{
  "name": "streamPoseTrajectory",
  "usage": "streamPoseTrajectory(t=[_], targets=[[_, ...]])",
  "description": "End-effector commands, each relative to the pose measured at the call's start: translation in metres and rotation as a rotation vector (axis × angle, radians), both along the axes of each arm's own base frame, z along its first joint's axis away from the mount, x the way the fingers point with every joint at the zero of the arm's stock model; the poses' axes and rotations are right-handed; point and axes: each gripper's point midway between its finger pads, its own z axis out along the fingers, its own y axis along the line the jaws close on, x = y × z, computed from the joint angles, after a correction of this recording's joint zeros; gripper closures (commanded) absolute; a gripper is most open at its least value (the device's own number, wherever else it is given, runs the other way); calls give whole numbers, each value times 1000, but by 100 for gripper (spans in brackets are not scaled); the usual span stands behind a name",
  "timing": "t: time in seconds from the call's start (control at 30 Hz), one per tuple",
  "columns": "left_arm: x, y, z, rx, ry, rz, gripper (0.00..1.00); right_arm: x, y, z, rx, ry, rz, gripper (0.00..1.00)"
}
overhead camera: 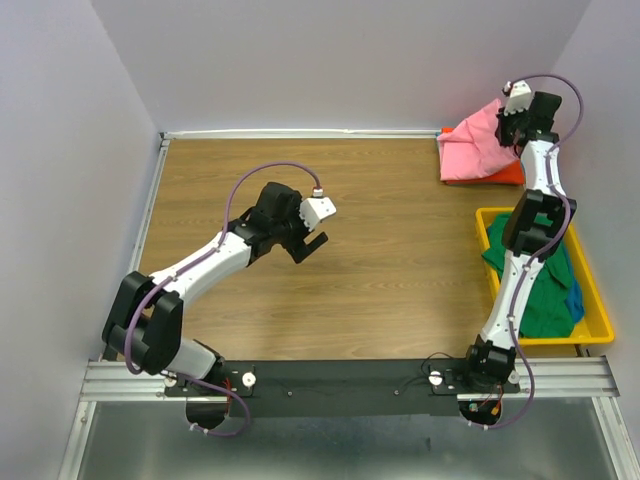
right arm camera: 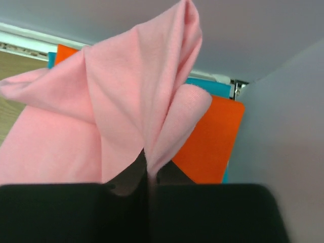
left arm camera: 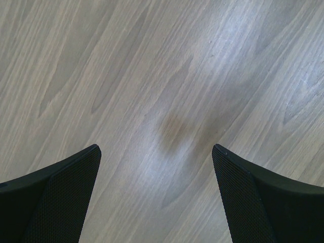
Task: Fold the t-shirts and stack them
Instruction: Neatly place the folded tshirt to the corner
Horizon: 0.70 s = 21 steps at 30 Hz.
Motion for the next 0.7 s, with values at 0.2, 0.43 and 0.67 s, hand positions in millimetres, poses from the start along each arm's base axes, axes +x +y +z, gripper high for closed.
streamPoseTrajectory(t=[0.2,0.43,0.67], targets=[[5,-12,10,-35,25,-22,2,11,-53,-14,-104,-27,-101,32],[6,-13,10,-43,26,-13,2,13,-48,16,-58,-89,-114,27],[3,-14,18,-68,12,-14,2,-10,-34,49,-2,-95,-120,24]])
